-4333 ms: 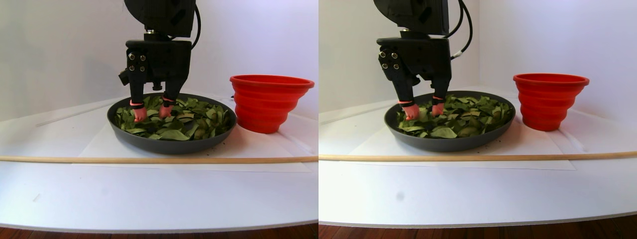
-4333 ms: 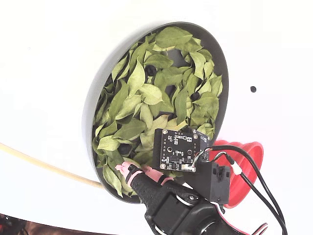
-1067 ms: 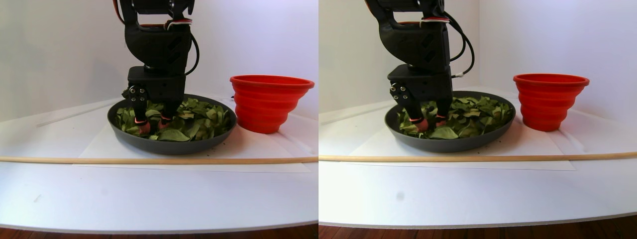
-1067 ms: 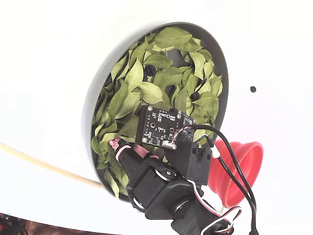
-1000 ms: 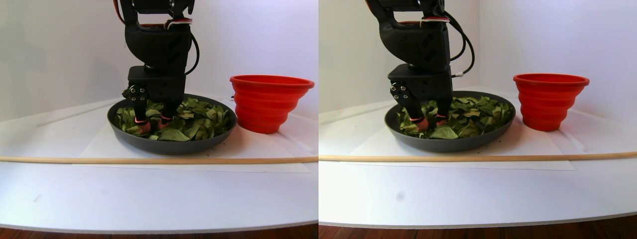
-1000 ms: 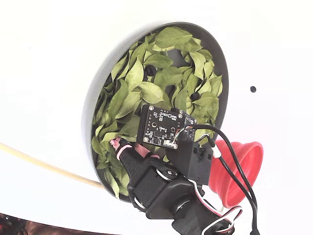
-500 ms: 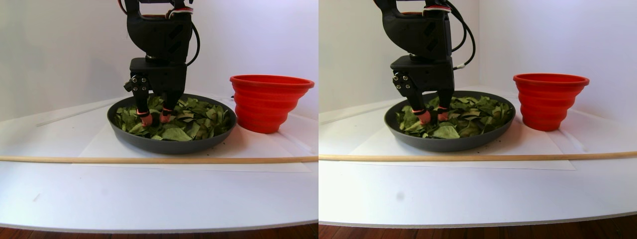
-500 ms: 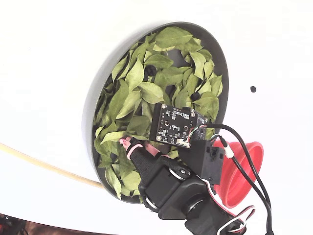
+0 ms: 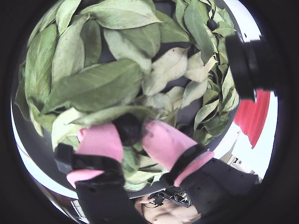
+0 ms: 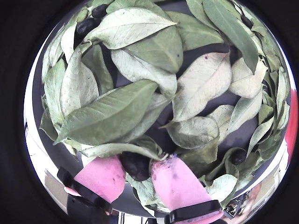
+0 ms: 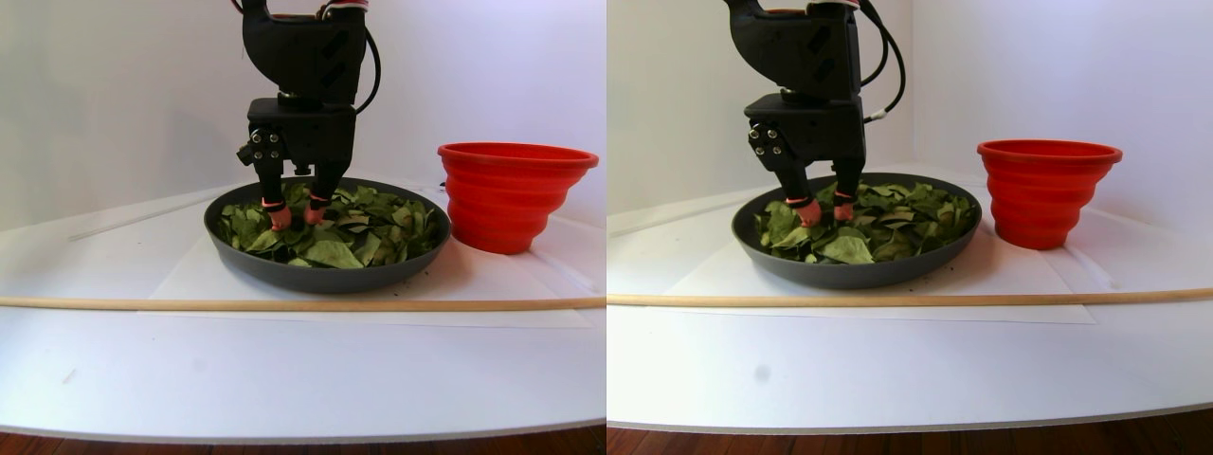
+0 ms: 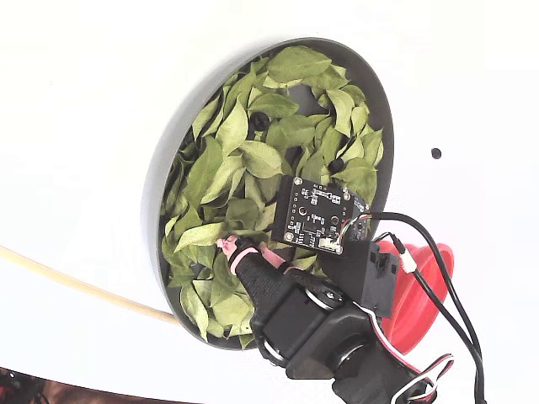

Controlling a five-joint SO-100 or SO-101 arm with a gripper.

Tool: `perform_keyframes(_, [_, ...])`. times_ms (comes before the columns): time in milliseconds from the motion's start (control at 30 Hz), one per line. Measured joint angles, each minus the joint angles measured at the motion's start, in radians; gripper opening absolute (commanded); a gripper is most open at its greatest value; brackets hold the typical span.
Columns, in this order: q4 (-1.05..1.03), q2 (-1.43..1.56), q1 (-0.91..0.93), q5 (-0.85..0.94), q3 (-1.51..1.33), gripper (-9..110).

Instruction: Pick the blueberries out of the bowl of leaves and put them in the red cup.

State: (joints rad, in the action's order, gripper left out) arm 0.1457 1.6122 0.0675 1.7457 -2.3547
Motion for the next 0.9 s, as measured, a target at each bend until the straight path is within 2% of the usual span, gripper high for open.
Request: perform_keyframes(900, [-0.104,0.164,0.060,0.014,-0.011,9])
